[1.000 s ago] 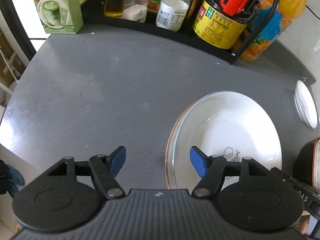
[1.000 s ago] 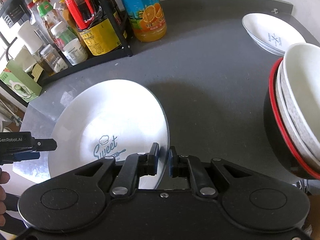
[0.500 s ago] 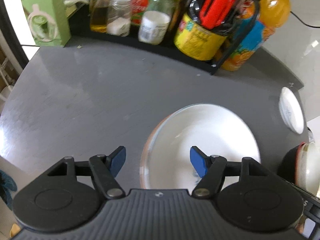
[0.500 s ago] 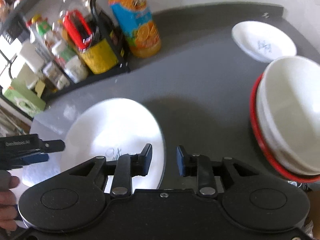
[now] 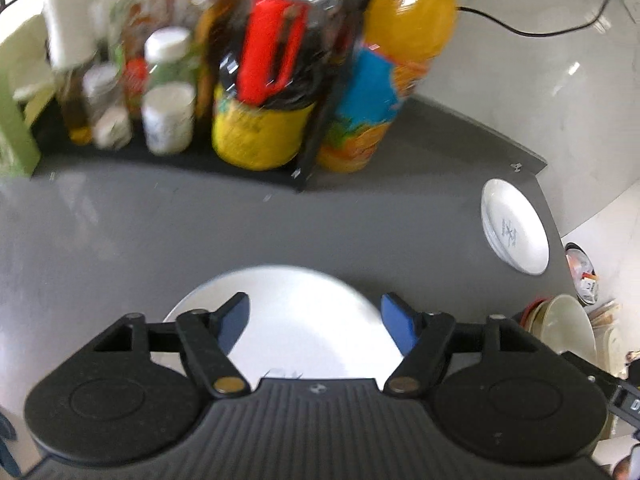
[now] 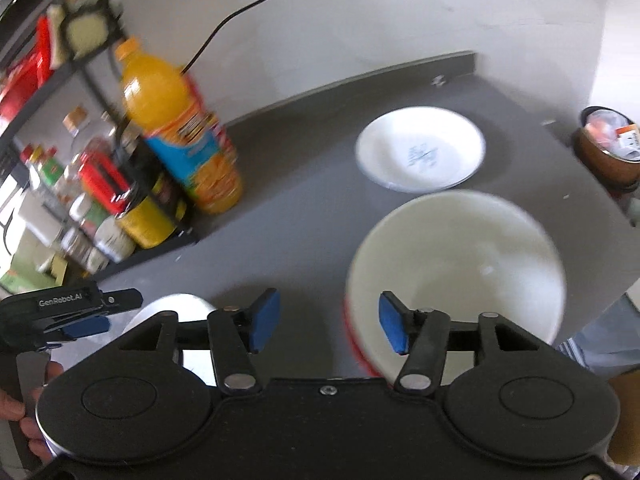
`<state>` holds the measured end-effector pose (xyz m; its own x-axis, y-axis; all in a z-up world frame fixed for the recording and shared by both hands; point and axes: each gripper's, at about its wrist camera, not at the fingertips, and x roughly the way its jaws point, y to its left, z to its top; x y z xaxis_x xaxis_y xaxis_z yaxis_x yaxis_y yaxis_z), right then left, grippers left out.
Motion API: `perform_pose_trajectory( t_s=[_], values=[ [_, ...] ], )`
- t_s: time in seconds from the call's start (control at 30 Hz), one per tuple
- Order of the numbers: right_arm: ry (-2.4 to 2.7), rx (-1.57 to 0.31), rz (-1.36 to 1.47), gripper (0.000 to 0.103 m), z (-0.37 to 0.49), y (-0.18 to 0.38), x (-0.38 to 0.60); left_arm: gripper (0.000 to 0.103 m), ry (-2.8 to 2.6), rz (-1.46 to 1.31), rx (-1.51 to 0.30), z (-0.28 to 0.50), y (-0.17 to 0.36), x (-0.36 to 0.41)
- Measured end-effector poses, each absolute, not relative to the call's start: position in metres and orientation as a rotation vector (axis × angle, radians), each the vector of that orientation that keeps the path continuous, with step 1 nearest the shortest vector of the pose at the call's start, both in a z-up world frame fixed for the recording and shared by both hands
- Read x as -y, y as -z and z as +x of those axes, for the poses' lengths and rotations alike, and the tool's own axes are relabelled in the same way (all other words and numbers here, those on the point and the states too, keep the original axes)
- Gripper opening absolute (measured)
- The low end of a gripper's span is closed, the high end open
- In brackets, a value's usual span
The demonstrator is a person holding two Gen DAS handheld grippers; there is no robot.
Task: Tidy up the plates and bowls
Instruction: 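Move both grippers to the rim of the white 'Bakery' plate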
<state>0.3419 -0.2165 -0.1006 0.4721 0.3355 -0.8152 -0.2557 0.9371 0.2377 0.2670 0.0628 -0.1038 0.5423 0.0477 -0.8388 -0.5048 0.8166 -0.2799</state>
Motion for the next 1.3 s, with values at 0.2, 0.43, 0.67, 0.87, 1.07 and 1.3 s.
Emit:
perform_pose_trajectory(
  t_s=[0.2,0.43,0.67,0.87,1.07,1.3],
  values=[
    [-0.342,-0.982,0.129,0.075,0.365,0.093,0.247,0.083,-0.284,-0.504,-0.924,0.306,0.088,-0.030],
    [-0.303,-0.954,0.178,0.087,0.395,0.089,0.284,0.084,-0.253,-0.470,-0.885,0.343,0.074,0.004],
    [-0.286,-0.930,0.194,0.096,0.427,0.089,0.319,0.084,-0.208,-0.460,-0.897,0.384,0.068,0.034],
    [-0.291,-0.940,0.215,0.102,0.459,0.099,0.345,0.086,-0.188,-0.474,-0.932,0.420,0.073,0.053],
    [-0.331,-0.983,0.253,0.103,0.491,0.119,0.362,0.093,-0.176,-0.475,-0.965,0.453,0.085,0.071],
    [-0.368,-1.039,0.220,0.102,0.526,0.148,0.363,0.093,-0.209,-0.497,-1.016,0.488,0.109,0.082]
  ],
)
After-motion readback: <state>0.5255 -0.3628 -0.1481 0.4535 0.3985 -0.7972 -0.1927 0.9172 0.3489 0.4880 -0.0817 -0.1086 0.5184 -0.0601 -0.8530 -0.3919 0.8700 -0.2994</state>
